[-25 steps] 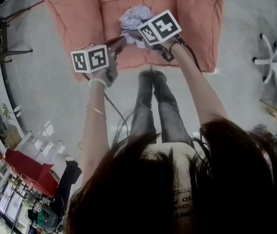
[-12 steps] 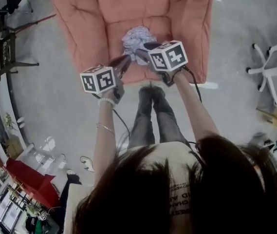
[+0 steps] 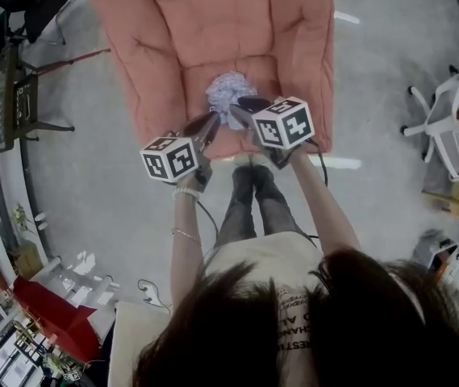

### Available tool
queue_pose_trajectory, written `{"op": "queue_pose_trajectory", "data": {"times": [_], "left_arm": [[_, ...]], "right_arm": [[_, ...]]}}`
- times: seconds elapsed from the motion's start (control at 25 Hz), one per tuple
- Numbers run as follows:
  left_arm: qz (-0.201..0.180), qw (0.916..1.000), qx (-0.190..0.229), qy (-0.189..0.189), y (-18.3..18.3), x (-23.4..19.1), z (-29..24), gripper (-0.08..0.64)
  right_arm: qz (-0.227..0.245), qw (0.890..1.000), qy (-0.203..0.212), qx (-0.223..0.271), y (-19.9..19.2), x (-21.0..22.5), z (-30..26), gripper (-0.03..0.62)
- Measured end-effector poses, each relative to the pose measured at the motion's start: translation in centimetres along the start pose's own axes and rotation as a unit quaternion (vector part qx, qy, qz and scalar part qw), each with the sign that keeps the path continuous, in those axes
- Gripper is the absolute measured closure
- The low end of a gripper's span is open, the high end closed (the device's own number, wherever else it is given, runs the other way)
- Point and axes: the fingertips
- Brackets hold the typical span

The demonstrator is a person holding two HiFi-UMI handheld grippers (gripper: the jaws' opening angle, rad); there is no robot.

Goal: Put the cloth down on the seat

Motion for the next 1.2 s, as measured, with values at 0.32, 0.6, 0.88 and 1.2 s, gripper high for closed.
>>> {"op": "queue_pose_trajectory", "data": {"times": [0.32, 0.6, 0.88, 1.2], "left_arm": [[-0.03, 0.9992, 0.022, -0.013, 1.1, 4.4, 2.4, 0.561], [-0.042, 0.9979, 0.045, -0.021, 2.0, 6.9, 3.7, 0.561], [-0.06, 0.9962, 0.058, -0.026, 3.2, 8.3, 4.6, 0.561], [-0.068, 0.9945, 0.074, -0.029, 3.7, 9.1, 5.2, 0.561]], "right_arm": [[-0.005, 0.999, 0.008, 0.033, 0.6, -3.5, 3.5, 0.514], [0.002, 0.998, 0.011, 0.056, 1.4, -5.1, 6.0, 0.554], [0.003, 0.997, 0.009, 0.075, 2.2, -6.1, 7.5, 0.578], [0.023, 0.996, 0.008, 0.082, 2.5, -7.2, 8.3, 0.591]]}}
Point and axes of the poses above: the fingertips, and each gripper's own axes: z backward along the fingers, x to its right, y out of its top, and after that the axes turned 8 degrees about -x, right-handed
